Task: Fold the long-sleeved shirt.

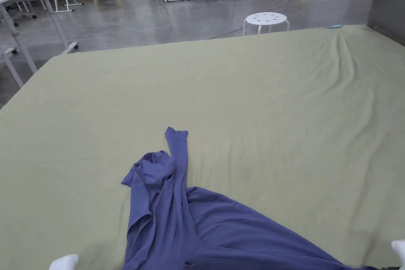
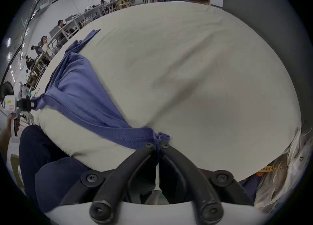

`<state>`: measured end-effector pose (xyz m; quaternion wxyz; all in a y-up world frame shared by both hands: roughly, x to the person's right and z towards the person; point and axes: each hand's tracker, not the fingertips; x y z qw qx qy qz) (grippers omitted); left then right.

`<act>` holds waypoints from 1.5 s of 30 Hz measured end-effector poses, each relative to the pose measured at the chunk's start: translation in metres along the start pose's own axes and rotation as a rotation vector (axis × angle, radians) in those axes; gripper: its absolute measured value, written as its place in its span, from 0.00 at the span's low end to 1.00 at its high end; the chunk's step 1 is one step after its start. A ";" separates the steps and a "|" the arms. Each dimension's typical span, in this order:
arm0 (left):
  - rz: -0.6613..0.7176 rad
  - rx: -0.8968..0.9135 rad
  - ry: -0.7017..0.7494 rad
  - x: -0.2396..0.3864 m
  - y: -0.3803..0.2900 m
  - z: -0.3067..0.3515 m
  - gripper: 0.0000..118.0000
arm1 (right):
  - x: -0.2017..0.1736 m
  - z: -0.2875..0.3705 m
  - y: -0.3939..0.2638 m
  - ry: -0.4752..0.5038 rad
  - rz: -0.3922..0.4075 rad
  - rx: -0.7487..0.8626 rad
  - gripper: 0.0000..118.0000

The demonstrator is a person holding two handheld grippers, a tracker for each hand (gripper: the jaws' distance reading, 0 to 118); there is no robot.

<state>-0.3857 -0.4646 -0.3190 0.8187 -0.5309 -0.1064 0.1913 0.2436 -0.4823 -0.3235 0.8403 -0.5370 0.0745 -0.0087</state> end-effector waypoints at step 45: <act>-0.387 0.072 0.210 0.209 0.317 -0.158 0.99 | -0.021 0.036 0.020 0.065 -0.235 0.072 0.00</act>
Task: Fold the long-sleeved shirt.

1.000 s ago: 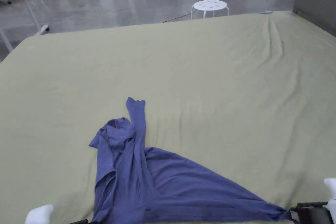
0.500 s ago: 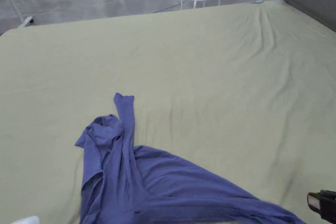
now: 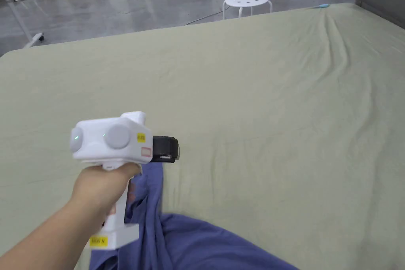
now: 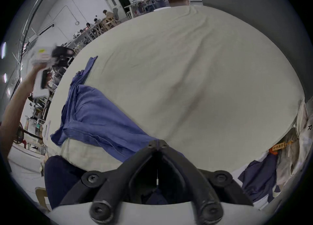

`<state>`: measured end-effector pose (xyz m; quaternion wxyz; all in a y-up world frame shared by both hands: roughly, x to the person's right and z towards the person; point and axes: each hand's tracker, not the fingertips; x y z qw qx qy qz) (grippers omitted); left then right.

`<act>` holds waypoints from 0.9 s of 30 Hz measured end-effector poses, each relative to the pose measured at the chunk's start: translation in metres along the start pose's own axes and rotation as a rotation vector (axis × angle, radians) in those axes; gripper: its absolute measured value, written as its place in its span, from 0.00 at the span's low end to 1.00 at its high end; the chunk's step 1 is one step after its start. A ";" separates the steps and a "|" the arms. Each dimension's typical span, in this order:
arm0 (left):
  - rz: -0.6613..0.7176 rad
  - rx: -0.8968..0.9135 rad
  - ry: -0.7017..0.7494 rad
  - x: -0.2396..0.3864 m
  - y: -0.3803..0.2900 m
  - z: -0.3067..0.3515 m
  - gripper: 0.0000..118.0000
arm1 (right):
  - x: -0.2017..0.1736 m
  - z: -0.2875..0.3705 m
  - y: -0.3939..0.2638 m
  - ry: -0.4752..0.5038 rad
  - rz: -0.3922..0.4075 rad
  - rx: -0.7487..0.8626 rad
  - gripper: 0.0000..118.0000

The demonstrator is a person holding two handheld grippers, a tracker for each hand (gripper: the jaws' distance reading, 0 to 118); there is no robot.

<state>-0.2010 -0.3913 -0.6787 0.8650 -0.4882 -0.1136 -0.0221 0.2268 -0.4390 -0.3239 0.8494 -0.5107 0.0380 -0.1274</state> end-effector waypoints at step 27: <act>0.018 0.183 -0.099 -0.041 0.022 0.165 0.03 | -0.014 -0.055 0.010 -0.132 0.265 -0.269 0.61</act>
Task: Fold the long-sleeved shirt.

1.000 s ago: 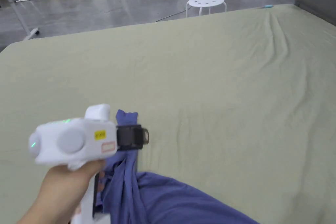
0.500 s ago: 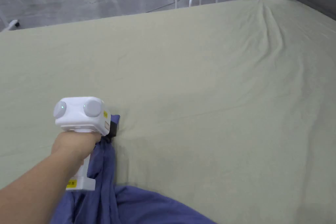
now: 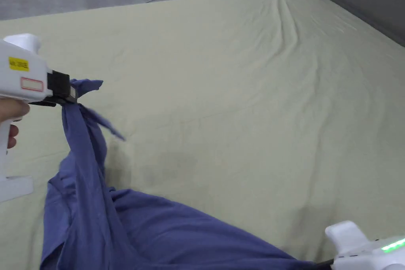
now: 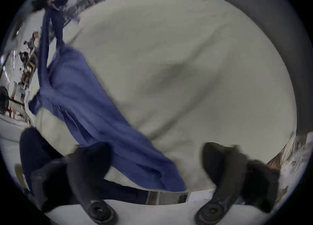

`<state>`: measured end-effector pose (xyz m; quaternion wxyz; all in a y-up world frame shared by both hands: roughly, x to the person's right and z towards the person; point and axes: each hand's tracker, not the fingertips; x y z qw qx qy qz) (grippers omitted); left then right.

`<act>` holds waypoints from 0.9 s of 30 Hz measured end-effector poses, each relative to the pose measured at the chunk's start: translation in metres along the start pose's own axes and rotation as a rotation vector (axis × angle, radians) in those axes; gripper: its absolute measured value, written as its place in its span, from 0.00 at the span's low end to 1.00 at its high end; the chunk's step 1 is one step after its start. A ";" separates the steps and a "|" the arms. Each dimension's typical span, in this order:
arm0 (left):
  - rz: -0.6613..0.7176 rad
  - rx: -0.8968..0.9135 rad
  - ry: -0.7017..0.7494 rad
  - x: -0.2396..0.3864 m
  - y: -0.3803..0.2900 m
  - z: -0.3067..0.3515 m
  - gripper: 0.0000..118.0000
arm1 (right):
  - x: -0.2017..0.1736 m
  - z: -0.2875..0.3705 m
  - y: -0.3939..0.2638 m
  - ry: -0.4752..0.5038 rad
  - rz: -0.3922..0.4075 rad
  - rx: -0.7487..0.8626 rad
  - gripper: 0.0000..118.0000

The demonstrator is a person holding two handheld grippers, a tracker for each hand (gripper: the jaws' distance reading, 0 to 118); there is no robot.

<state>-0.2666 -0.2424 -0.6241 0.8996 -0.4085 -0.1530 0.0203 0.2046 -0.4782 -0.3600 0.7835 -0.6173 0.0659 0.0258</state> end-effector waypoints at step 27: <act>0.267 0.769 0.168 -0.068 0.232 0.327 0.03 | -0.048 0.444 0.400 -0.260 0.177 0.843 0.00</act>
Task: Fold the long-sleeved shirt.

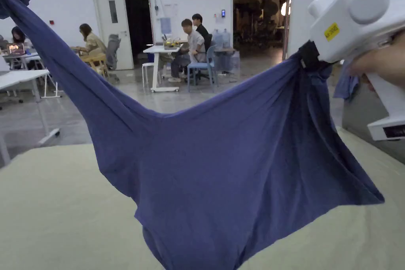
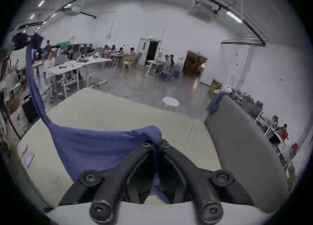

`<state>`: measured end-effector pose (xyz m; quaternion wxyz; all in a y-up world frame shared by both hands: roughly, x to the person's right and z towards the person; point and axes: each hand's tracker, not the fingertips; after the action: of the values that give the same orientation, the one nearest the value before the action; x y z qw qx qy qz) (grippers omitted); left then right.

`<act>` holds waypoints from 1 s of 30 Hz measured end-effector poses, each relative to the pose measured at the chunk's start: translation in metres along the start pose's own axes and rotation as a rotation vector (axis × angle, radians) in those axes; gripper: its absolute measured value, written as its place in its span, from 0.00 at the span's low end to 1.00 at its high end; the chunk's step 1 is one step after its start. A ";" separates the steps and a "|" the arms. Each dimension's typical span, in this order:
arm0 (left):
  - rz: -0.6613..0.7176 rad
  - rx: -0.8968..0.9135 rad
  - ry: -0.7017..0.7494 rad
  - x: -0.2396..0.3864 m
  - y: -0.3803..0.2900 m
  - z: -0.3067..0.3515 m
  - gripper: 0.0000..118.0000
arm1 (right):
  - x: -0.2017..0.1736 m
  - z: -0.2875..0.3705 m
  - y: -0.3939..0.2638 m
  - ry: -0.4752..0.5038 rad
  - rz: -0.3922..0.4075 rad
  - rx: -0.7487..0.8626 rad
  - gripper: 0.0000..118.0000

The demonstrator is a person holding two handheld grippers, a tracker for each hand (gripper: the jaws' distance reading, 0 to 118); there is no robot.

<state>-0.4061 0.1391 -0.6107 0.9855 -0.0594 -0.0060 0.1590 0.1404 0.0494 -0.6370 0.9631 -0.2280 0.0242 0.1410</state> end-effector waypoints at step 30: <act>-0.110 -0.362 0.077 -0.065 -0.162 -0.129 0.03 | -0.023 -0.194 -0.140 -0.023 -0.069 -0.268 0.01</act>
<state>-0.4137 -0.0486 -0.7188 0.9654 -0.2415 -0.0002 0.0987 0.1611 -0.1636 -0.7475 0.9286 -0.3535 -0.0138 0.1122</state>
